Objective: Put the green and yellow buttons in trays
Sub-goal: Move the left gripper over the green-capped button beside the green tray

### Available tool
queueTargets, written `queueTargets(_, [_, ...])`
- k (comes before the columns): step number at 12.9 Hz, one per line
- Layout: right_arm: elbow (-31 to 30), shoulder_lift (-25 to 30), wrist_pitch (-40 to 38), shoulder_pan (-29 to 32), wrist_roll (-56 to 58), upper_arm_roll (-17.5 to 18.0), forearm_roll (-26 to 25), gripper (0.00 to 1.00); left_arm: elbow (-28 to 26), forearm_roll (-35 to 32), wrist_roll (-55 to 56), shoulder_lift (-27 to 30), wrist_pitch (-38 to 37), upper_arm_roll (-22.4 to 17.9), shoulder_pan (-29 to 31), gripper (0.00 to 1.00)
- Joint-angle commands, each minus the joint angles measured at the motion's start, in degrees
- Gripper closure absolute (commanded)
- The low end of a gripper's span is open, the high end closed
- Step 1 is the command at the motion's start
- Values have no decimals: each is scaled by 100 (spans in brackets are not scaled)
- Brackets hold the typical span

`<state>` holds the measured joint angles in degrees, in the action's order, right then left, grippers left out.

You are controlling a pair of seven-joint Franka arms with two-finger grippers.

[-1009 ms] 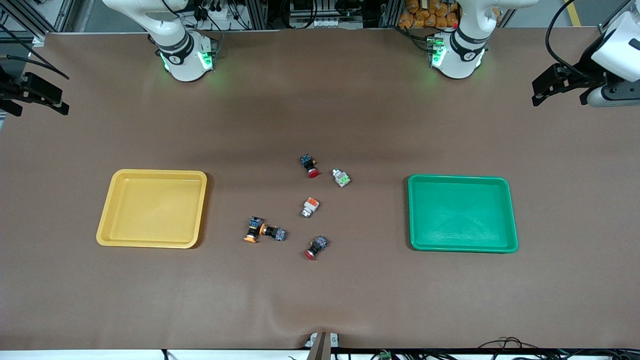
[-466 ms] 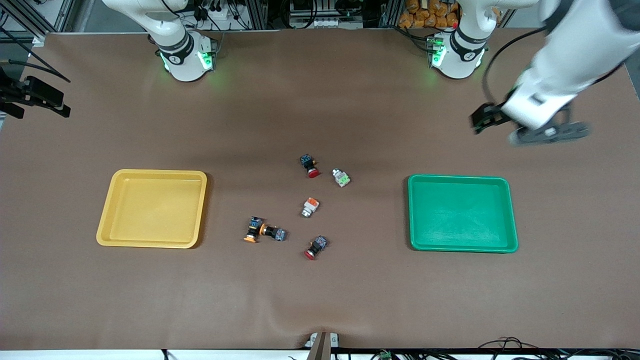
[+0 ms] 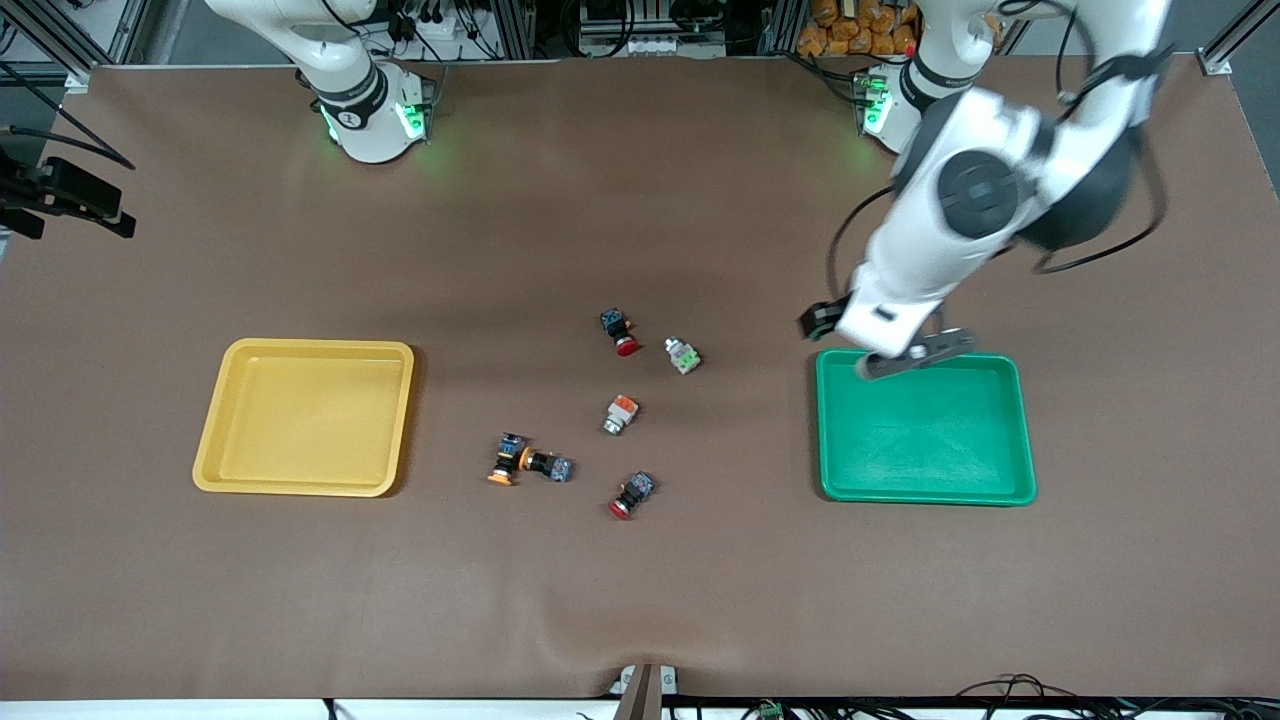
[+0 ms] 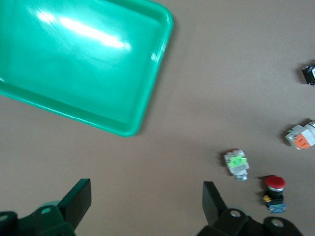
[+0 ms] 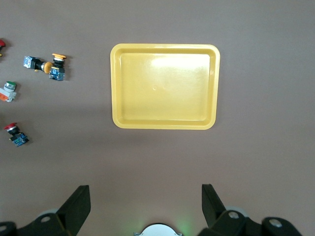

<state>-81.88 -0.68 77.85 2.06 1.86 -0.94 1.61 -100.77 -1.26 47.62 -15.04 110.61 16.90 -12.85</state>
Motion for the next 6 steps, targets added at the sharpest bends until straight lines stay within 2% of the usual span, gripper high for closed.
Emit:
queueTargets(1, [76, -177, -33, 155, 78, 76, 77, 0, 356, -76, 668, -628, 136, -2, -462, 0])
queueTargets(3, [76, -195, -24, 172, 78, 76, 59, 0, 637, -24, 976, -1095, 180, -2, -665, 0])
queueTargets(6, [111, -397, 142, 172, 104, 76, -12, 0, 805, -76, 1608, -1623, 688, -55, -1138, 0])
